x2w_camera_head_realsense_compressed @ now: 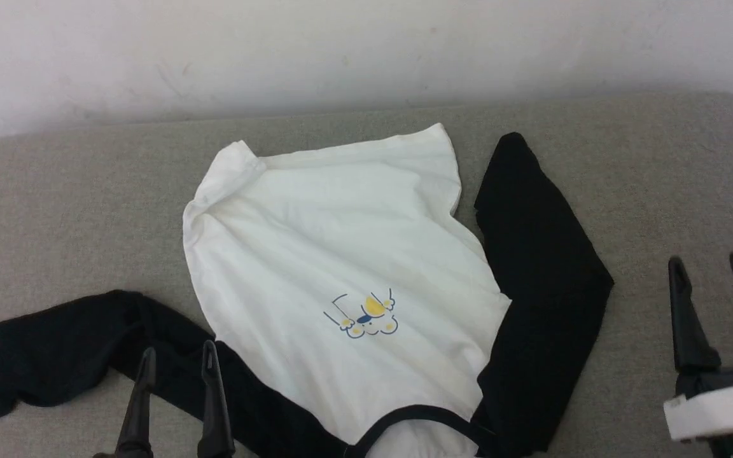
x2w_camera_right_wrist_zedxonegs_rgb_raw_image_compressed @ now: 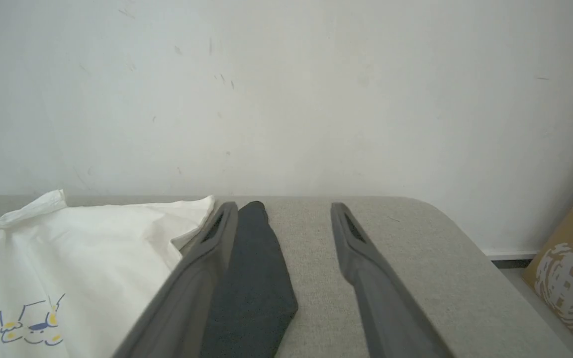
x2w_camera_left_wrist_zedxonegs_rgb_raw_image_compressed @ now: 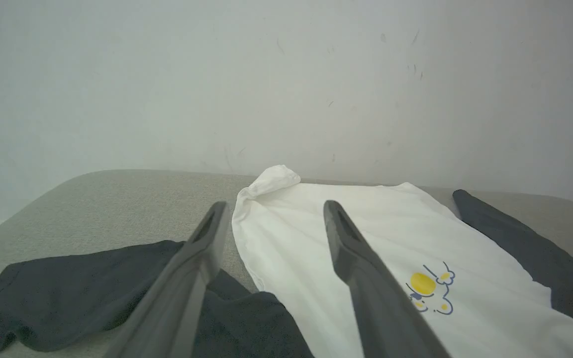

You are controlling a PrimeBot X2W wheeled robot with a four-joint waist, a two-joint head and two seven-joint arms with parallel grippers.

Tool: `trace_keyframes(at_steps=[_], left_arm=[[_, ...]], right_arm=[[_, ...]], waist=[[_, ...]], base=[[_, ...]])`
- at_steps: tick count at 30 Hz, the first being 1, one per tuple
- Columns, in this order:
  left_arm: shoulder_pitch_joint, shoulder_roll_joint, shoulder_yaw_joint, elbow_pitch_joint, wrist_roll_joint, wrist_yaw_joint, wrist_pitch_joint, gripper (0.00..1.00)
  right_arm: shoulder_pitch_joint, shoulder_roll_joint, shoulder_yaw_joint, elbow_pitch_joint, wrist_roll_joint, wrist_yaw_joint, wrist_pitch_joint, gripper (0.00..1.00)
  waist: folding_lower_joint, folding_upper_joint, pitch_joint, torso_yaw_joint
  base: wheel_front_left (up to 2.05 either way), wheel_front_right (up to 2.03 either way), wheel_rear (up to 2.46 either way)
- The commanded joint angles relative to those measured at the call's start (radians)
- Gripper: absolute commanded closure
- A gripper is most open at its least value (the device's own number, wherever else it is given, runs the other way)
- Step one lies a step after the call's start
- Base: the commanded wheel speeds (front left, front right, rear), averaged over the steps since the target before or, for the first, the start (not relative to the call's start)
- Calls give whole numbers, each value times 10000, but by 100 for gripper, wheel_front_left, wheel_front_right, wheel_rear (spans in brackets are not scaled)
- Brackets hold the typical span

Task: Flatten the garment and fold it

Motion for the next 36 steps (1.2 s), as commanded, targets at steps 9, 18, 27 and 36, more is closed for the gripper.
trace_keyframes(at_steps=[9,18,27,36], left_arm=[[-811,-165,214,-228,418,-353,-49,0],[-1742,-249,329,-599,699,-644,-49,0],[-2483,-507,-9,-670,891,-905,-49,0],[-2832,-825,-253,-585,977,-1109,-49,0]], right_arm=[[-4382,-754,356,-157,262,-9,2786,0],[-8515,-1799,771,2203,933,-9,5358,0],[-9899,-2075,464,4594,259,-9,7071,0],[-9637,-1901,-322,5519,-214,-9,7593,0]], waist=[[0,0,1351,146],[0,0,2767,675],[0,0,3738,1454],[0,0,4408,2139]], base=[[0,0,0],[0,0,0],[0,0,0],[0,0,0]])
